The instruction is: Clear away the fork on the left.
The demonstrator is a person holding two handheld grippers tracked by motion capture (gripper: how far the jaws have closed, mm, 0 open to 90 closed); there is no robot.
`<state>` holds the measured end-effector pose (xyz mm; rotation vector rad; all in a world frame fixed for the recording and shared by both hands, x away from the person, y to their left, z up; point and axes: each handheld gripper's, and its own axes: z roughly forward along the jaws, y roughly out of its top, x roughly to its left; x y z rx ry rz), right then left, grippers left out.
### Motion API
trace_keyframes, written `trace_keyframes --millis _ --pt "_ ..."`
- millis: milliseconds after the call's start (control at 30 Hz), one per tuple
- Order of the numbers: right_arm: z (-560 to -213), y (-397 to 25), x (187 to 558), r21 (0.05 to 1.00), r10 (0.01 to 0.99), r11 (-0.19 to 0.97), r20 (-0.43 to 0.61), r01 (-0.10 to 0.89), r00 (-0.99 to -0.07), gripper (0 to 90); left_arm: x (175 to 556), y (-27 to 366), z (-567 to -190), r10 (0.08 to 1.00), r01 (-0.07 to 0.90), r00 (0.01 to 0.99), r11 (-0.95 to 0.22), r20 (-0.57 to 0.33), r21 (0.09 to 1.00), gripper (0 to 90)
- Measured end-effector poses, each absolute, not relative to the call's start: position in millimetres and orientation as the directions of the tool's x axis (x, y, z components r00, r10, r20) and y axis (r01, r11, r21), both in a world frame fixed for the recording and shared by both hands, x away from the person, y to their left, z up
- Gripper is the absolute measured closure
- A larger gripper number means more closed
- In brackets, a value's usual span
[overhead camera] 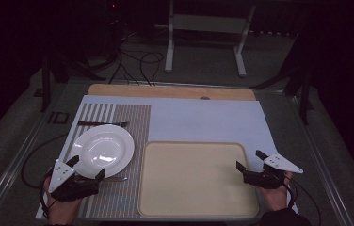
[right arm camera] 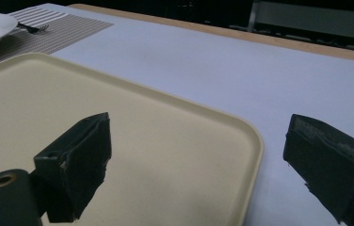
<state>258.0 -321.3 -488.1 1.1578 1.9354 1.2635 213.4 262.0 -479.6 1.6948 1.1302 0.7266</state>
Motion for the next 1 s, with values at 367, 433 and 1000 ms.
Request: trace_keyframes --millis 367,433,1000 --pt "-489.8 -321.9 258.7 0.912 0.883 0.185 0.009 0.366 -0.469 8.3 213.9 264.6 -479.8 0.926 0.346 0.376 -0.109 -0.031 0.932 0.0" --pt "-490.1 -322.2 258.7 0.911 0.884 0.186 0.007 0.367 -0.467 8.3 214.5 266.0 -478.4 0.928 0.336 0.369 -0.088 -0.044 0.938 0.0" --pt "-490.3 -323.1 256.5 0.913 0.888 0.191 -0.003 0.362 -0.459 8.3 233.1 277.9 -457.1 0.92 0.359 0.391 -0.179 0.027 0.916 0.0"
